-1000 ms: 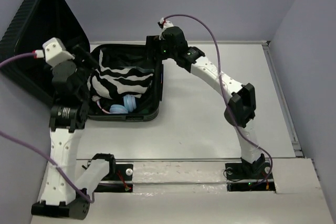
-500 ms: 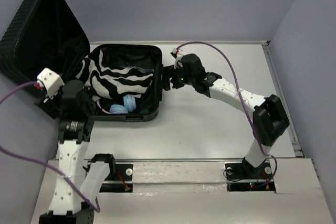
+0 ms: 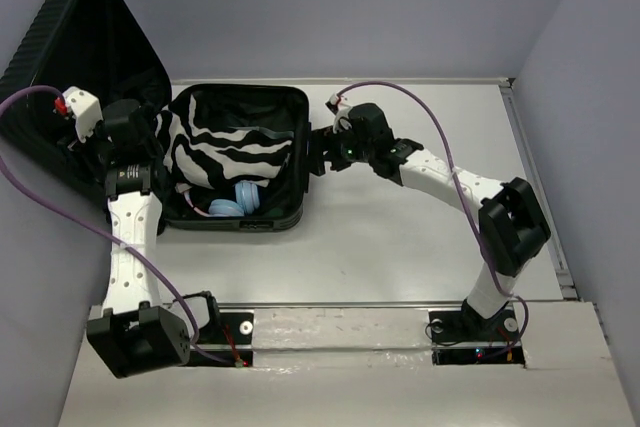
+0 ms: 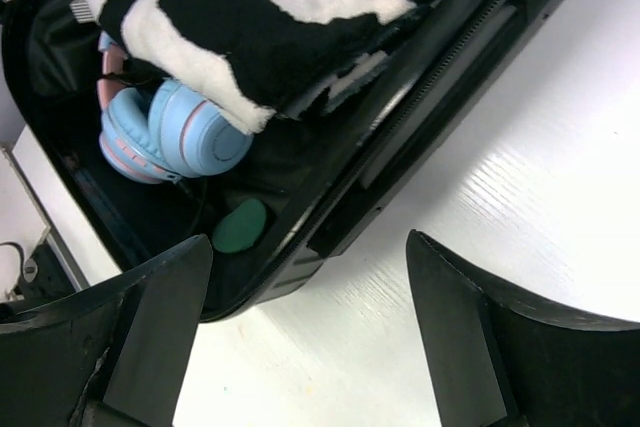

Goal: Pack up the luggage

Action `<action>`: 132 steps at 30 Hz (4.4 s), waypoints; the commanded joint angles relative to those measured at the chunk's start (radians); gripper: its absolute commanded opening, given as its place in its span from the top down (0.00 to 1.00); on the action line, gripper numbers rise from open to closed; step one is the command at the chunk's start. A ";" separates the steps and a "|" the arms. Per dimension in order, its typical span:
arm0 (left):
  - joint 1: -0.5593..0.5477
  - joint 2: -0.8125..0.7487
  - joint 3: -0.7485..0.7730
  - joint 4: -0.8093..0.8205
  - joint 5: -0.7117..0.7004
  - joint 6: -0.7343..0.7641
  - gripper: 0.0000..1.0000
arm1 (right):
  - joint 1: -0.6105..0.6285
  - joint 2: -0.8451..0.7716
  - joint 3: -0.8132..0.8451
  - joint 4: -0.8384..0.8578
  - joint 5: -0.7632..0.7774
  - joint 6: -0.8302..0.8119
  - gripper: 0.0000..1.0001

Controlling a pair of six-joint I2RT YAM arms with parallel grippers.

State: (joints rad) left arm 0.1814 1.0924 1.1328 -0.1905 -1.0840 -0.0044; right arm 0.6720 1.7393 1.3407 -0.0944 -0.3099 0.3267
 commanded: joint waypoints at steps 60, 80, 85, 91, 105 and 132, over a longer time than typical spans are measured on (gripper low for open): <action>-0.429 -0.065 0.176 -0.151 0.661 -0.276 0.11 | -0.182 0.129 -0.185 0.216 0.037 0.203 0.93; -0.076 0.133 -0.148 0.043 1.094 -0.370 0.40 | -0.440 -0.313 -0.453 0.041 0.130 0.111 0.46; -0.150 0.132 -0.189 0.037 1.173 -0.342 0.51 | -0.440 -0.317 -0.446 0.012 0.146 0.100 0.68; -0.249 0.070 -0.275 -0.018 1.196 -0.292 0.57 | -0.416 -0.198 -0.342 0.041 -0.020 0.104 0.93; -0.562 -0.130 -0.412 -0.095 1.291 -0.413 0.64 | -0.224 0.466 0.752 -0.295 -0.219 0.103 0.76; -0.274 0.343 0.488 -0.107 1.038 -0.368 0.25 | -0.200 -0.521 -0.360 -0.036 0.129 0.100 0.93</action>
State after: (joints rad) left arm -0.1776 1.3315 1.5227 -0.3222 -0.1123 -0.3538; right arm 0.3897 1.2984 1.1378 -0.2703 -0.1184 0.4011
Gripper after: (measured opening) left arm 0.752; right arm 0.070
